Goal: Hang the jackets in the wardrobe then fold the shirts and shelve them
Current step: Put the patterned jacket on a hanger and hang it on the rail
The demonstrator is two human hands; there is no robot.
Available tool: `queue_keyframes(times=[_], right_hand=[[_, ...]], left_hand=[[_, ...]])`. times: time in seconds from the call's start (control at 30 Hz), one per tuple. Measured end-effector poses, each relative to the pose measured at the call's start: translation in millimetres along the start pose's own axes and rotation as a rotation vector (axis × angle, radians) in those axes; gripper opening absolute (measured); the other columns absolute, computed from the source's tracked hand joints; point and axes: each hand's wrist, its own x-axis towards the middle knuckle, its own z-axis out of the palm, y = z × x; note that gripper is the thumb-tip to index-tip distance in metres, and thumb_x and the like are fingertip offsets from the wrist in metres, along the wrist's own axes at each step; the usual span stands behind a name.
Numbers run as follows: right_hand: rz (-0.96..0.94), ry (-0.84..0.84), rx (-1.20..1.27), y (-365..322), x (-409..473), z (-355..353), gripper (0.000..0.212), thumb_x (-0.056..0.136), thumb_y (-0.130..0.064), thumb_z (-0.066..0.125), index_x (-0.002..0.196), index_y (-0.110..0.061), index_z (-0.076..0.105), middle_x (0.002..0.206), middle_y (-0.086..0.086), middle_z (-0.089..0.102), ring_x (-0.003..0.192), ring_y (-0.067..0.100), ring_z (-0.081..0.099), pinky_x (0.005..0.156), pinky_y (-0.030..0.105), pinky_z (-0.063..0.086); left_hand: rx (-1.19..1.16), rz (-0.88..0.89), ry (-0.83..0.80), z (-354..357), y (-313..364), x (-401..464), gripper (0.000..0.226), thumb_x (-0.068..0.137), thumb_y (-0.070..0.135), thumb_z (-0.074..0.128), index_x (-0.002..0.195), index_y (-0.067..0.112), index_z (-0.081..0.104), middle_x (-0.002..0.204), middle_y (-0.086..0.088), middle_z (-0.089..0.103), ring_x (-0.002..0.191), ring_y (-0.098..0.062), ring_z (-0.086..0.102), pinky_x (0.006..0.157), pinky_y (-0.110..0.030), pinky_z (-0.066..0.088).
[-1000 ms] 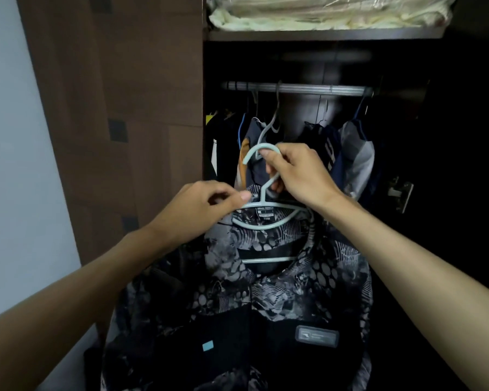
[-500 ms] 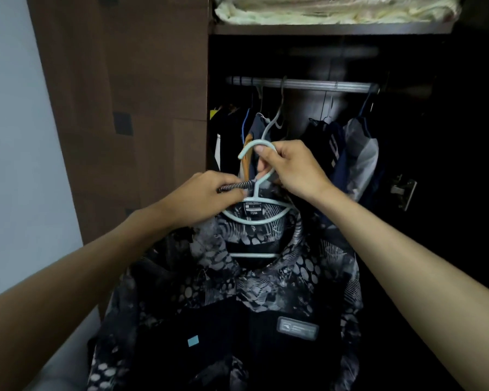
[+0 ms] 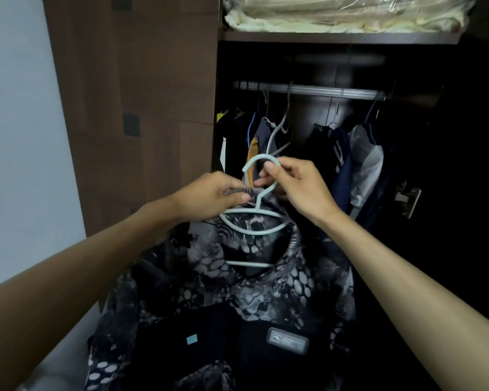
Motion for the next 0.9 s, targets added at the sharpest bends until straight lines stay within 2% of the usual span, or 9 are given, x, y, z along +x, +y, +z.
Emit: queue_keyframes(times=[0.17,0.23,0.27,0.37,0.53,0.67,0.73,0.83,0.9], right_hand=[[-0.03,-0.019,-0.031,-8.7,1.0,7.9,0.028,0.101,-0.03,0.06,0.093,-0.008,0.076,0.087,0.003,0.078,0.083,0.029,0.075,0.079,0.056,0.06],[-0.052,-0.016,-0.01,-12.2,1.6,10.5,0.028,0.101,-0.029,0.06,0.09,-0.009,0.076,0.085,0.003,0.077,0.079,0.027,0.075,0.077,0.054,0.061],[-0.061,-0.019,-0.012,-14.2,1.9,11.3,0.027,0.101,-0.028,0.06,0.089,-0.01,0.076,0.084,0.004,0.078,0.078,0.024,0.076,0.075,0.049,0.061],[-0.079,-0.035,0.055,-21.5,2.0,16.8,0.021,0.102,-0.019,0.061,0.087,-0.017,0.075,0.085,0.009,0.078,0.084,0.02,0.077,0.078,0.038,0.062],[-0.023,-0.203,0.082,-28.7,-0.4,2.6,0.018,0.097,-0.02,0.068,0.107,-0.007,0.074,0.095,0.011,0.079,0.083,0.015,0.076,0.079,0.025,0.059],[0.064,-0.316,-0.156,-14.9,-16.6,-21.2,0.022,0.084,-0.012,0.082,0.105,-0.014,0.077,0.091,0.002,0.08,0.088,0.015,0.077,0.09,0.029,0.06],[-0.009,-0.282,-0.337,-11.7,-21.4,-20.7,0.014,0.091,-0.012,0.074,0.1,-0.019,0.08,0.086,-0.001,0.08,0.082,0.007,0.076,0.084,0.024,0.06],[-0.14,-0.3,-0.689,-9.8,-20.9,-12.6,0.021,0.095,-0.021,0.059,0.107,-0.026,0.076,0.091,0.0,0.078,0.087,0.015,0.073,0.08,0.041,0.058],[-0.125,-0.266,-0.645,-7.7,-19.7,-10.2,0.024,0.097,-0.02,0.056,0.109,-0.025,0.075,0.096,-0.002,0.078,0.092,0.015,0.072,0.083,0.04,0.057]], left_hand=[[-0.234,-0.024,-0.168,5.6,7.1,4.3,0.064,0.101,0.049,0.051,0.075,-0.01,0.048,0.068,-0.009,0.045,0.062,-0.023,0.039,0.064,-0.035,0.036],[-0.261,0.007,-0.219,6.4,10.0,3.2,0.053,0.099,0.045,0.057,0.088,-0.006,0.063,0.078,-0.006,0.062,0.07,-0.022,0.057,0.072,-0.03,0.046],[-0.237,0.018,-0.228,7.7,10.7,2.2,0.039,0.098,0.042,0.06,0.097,0.004,0.071,0.089,0.004,0.071,0.082,-0.01,0.066,0.081,-0.023,0.05],[-0.145,0.106,-0.157,8.1,12.7,1.7,0.023,0.098,0.034,0.062,0.11,0.017,0.073,0.106,0.018,0.068,0.101,0.017,0.058,0.09,-0.008,0.042],[-0.182,0.128,-0.121,3.1,9.4,1.4,0.019,0.095,0.032,0.066,0.109,0.02,0.073,0.128,0.016,0.065,0.122,0.008,0.054,0.102,-0.013,0.041],[-0.249,0.062,-0.068,0.7,5.7,-6.4,0.018,0.093,0.028,0.07,0.109,0.022,0.074,0.1,0.012,0.077,0.094,0.001,0.07,0.08,-0.012,0.049],[-0.25,0.053,-0.051,3.0,5.9,-7.0,0.022,0.092,0.029,0.071,0.112,0.02,0.072,0.102,0.016,0.074,0.098,0.003,0.069,0.085,-0.014,0.049],[-0.174,0.088,0.0,6.8,5.8,-6.7,0.024,0.093,0.032,0.07,0.115,0.024,0.063,0.107,0.012,0.069,0.096,-0.012,0.068,0.085,-0.035,0.054],[-0.156,0.108,0.027,6.8,6.7,-8.7,0.025,0.095,0.032,0.068,0.118,0.026,0.06,0.11,0.011,0.068,0.099,-0.012,0.067,0.089,-0.037,0.053]])
